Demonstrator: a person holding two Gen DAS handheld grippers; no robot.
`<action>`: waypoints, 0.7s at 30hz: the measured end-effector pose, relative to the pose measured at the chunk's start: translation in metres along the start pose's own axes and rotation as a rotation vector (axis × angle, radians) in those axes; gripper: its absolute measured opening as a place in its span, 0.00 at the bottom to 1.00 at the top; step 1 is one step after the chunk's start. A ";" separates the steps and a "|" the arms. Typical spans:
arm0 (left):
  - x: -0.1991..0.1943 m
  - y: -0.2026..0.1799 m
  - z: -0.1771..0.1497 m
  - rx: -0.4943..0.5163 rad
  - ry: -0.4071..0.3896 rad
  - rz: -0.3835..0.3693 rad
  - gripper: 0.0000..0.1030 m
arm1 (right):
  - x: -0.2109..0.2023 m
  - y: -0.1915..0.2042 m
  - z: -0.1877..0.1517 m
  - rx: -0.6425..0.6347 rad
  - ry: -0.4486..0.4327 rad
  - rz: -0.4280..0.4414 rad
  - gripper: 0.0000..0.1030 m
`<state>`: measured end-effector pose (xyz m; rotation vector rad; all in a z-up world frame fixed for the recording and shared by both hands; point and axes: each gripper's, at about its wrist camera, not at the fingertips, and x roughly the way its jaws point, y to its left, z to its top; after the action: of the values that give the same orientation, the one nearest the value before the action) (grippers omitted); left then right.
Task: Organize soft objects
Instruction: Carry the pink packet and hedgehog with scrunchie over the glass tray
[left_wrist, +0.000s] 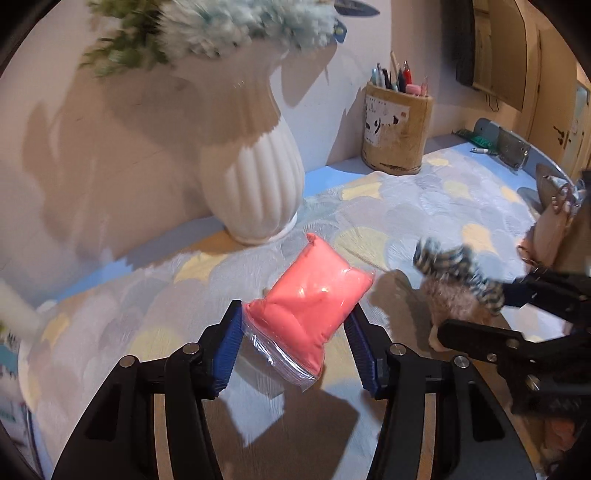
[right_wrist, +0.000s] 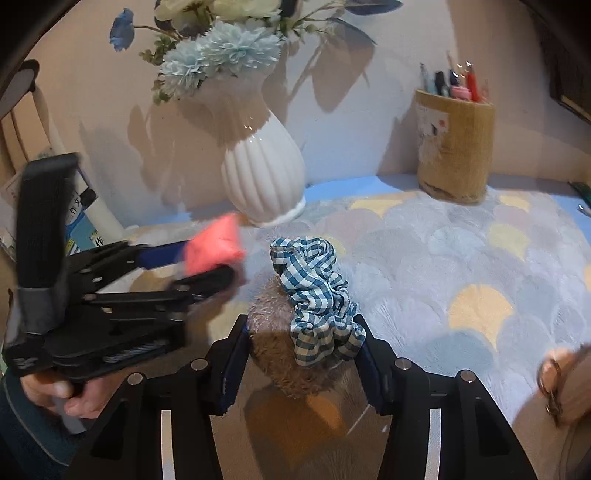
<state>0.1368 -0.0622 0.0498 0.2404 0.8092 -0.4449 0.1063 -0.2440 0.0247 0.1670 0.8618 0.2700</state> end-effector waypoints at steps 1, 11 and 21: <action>-0.006 -0.001 -0.003 -0.011 -0.002 -0.002 0.50 | 0.000 -0.004 -0.004 0.033 0.033 0.015 0.51; -0.079 -0.064 -0.038 0.044 -0.024 -0.037 0.50 | -0.083 -0.003 -0.055 0.105 0.063 0.098 0.51; -0.132 -0.160 -0.038 0.108 -0.091 -0.184 0.50 | -0.189 -0.019 -0.093 0.081 0.003 -0.008 0.51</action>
<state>-0.0431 -0.1506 0.1158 0.2450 0.7220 -0.6693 -0.0792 -0.3157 0.0970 0.2381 0.8764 0.2278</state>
